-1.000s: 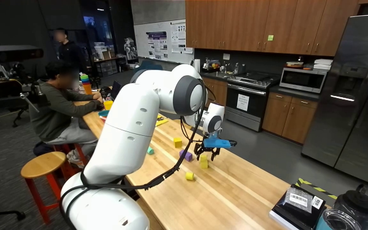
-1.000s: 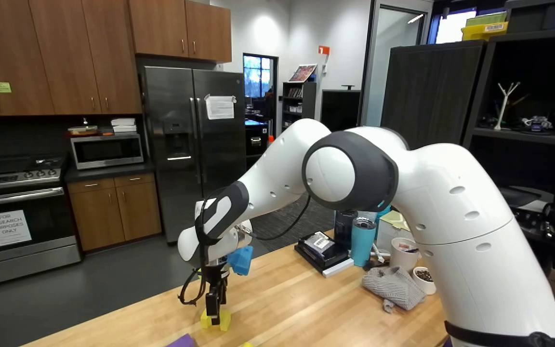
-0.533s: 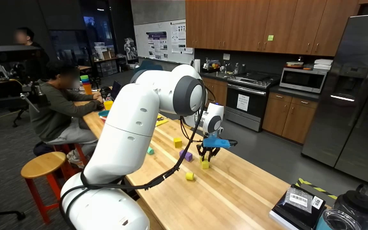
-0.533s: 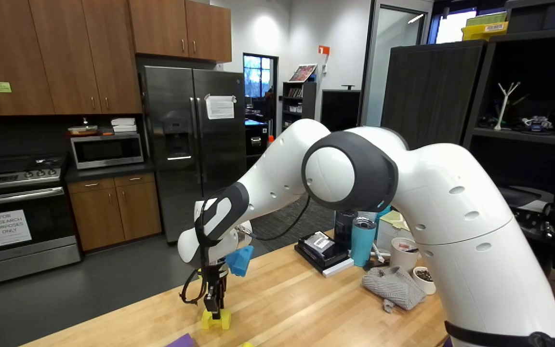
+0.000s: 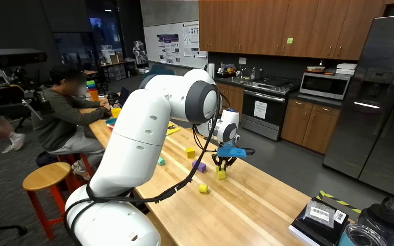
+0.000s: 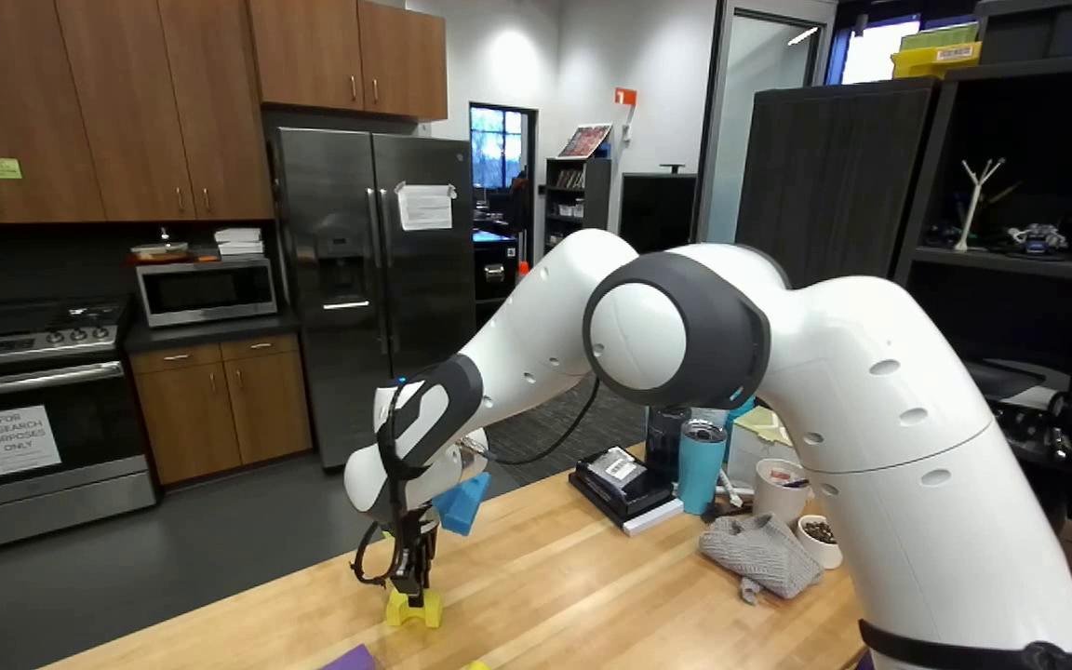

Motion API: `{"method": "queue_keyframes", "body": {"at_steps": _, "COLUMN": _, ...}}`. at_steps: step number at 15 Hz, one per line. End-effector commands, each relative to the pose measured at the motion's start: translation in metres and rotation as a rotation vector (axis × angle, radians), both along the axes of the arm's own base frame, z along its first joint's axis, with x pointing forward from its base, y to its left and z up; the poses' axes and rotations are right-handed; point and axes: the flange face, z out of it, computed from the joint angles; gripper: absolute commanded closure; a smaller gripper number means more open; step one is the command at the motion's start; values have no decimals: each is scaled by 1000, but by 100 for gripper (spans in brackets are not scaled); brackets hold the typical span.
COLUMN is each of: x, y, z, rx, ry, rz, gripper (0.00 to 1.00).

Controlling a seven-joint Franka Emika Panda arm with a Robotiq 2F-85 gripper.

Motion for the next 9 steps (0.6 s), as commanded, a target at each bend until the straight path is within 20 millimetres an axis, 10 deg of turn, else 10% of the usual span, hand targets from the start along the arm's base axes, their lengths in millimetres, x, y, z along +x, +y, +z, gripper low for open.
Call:
{"method": "queue_keyframes", "body": {"at_steps": 1, "x": -13, "y": 3, "z": 31, "rx": -78, "ry": -96, "rz": -26, "gripper": 94}}
{"method": "queue_keyframes", "body": {"at_steps": 9, "x": -76, "y": 59, "z": 84, "rx": -338, "ry": -377, "rz": 3, "gripper": 94}}
